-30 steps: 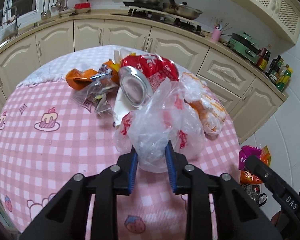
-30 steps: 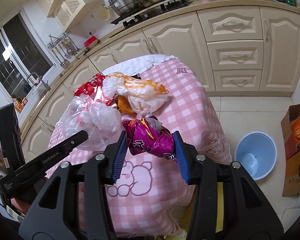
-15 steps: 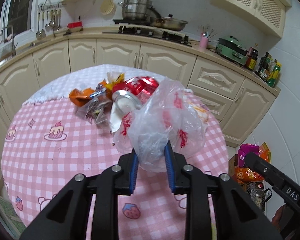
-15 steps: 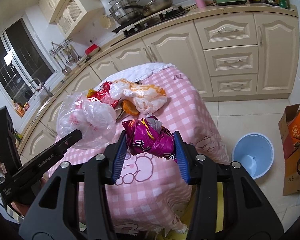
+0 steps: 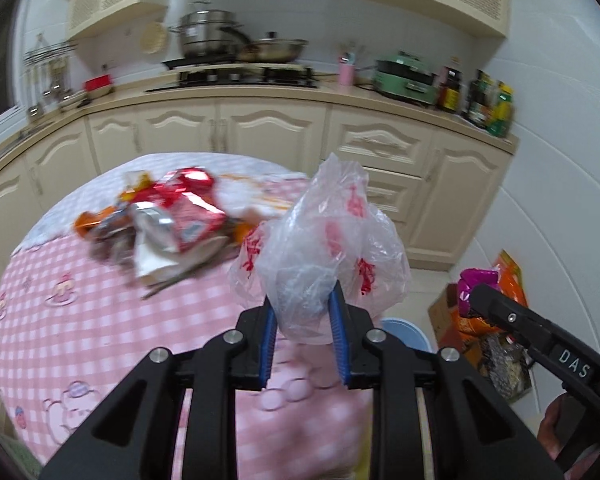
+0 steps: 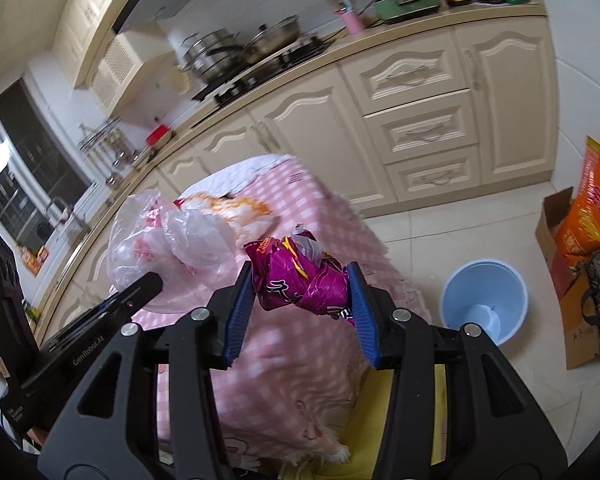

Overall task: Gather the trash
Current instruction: 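Carry both items over the blue bin and open both grippers to drop them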

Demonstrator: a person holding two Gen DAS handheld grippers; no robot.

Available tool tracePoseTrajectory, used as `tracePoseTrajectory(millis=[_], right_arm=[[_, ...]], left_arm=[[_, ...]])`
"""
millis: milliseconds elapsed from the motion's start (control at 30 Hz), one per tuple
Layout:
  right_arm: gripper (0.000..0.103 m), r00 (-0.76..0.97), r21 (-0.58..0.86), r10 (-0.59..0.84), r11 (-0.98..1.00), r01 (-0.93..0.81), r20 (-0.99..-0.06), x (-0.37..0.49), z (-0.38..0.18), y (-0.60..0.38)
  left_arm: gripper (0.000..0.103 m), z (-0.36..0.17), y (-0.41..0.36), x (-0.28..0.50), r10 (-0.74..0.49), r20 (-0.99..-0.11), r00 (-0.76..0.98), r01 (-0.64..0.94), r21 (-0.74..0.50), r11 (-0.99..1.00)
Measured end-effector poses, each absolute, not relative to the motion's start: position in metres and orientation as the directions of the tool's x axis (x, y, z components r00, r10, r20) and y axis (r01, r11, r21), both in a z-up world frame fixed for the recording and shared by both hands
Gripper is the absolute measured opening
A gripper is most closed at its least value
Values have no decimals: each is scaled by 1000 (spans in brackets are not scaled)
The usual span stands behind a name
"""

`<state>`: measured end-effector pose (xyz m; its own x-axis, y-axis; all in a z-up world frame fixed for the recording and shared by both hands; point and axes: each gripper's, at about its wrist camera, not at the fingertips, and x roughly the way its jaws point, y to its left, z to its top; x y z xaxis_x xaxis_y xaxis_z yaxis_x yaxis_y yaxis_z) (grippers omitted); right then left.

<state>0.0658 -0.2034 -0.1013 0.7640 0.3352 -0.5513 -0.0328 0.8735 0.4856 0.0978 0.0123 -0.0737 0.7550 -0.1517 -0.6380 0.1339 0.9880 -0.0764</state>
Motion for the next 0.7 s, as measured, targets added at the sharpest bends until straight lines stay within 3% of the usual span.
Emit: tracePoseTrajectory(millis=[333, 700], right_arm=[[45, 792, 491, 188, 857, 156, -580, 46, -120, -268], [45, 758, 484, 38, 790, 376, -651, 45, -162, -346]], left_arm=[[24, -91, -76, 112, -286, -687, 668, 312, -91, 946], [24, -160, -170, 149, -356, -795, 491, 420, -142, 896]])
